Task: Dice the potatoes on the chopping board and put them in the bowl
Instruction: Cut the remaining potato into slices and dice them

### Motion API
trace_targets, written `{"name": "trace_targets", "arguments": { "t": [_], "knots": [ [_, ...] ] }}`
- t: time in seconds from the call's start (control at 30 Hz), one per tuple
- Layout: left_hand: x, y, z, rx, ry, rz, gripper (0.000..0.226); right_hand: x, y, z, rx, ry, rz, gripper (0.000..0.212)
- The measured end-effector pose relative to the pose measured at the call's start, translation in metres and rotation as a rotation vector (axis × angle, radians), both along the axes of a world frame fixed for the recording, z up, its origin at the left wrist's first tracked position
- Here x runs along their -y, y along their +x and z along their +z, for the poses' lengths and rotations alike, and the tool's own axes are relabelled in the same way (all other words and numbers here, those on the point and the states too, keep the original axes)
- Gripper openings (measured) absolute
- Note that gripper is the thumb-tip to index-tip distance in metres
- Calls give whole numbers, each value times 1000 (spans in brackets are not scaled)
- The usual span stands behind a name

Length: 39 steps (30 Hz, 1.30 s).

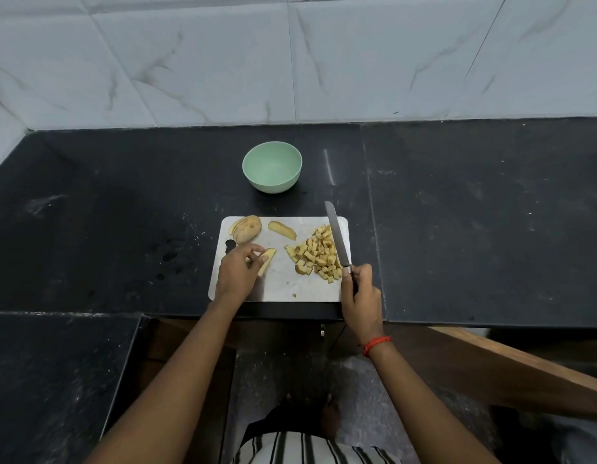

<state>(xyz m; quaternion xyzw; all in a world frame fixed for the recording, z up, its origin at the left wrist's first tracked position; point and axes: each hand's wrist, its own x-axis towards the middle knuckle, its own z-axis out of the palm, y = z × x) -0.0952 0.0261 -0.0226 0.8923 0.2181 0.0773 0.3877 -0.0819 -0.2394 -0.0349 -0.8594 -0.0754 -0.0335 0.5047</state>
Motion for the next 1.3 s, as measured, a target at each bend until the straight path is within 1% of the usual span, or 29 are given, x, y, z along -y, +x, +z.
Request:
{"name": "trace_targets", "arguments": {
  "t": [0.07, 0.17, 0.27, 0.33, 0.4, 0.5, 0.6, 0.7, 0.73, 0.8, 0.87, 0.97, 1.03, 1.1, 1.17, 1.23, 1.3],
  "knots": [
    [-1, -5, -1, 19, 33, -58, 19, -1, 0, 1, 4, -2, 3, 15],
    [-2, -8, -4, -12, 58, -131, 28, -1, -1, 3, 12, 11, 10, 15],
    [-5, -8, -4, -35, -9, -144, 38, -1, -1, 5, 19, 10, 7, 14],
    [-10, -9, 0, -58, -82, -186, 51, -2, -2, 7, 13, 7, 7, 14],
    [-19, -10, 5, -133, -126, -276, 67, -3, -3, 10, 7, 0, 2, 15],
    [-35, -5, 11, -252, -99, -431, 83, -7, -4, 14, -6, -13, -8, 15],
    [-39, 1, 13, -277, -72, -496, 79, -20, -11, 17, 5, -75, 22, 13],
    [-36, 2, 12, -243, -80, -477, 70, -43, -24, 19, 44, -158, 65, 10],
    [-34, 1, 12, -229, -74, -461, 67, -51, -28, 20, 34, -176, 71, 8],
    [-30, -2, 11, -208, -39, -417, 61, -66, -36, 20, 16, -206, 72, 13],
    [-24, -5, 7, -165, 12, -369, 60, -78, -43, 17, -12, -229, 67, 12],
    [-7, -12, -7, -68, 68, -245, 62, -89, -47, 15, -38, -301, 65, 15],
    [1, -21, -15, 32, 107, -194, 60, -96, -48, 14, -55, -345, 73, 17],
    [5, -30, -22, 154, 152, -225, 49, -100, -47, 14, -74, -385, 78, 16],
    [3, -32, -27, 251, 196, -308, 38, -103, -45, 12, -83, -422, 63, 17],
    [1, -32, -31, 289, 225, -358, 34, -107, -45, 11, -71, -479, 59, 20],
    [0, -29, -32, 302, 239, -366, 30, -111, -44, 12, -64, -507, 71, 19]
  ]
}}
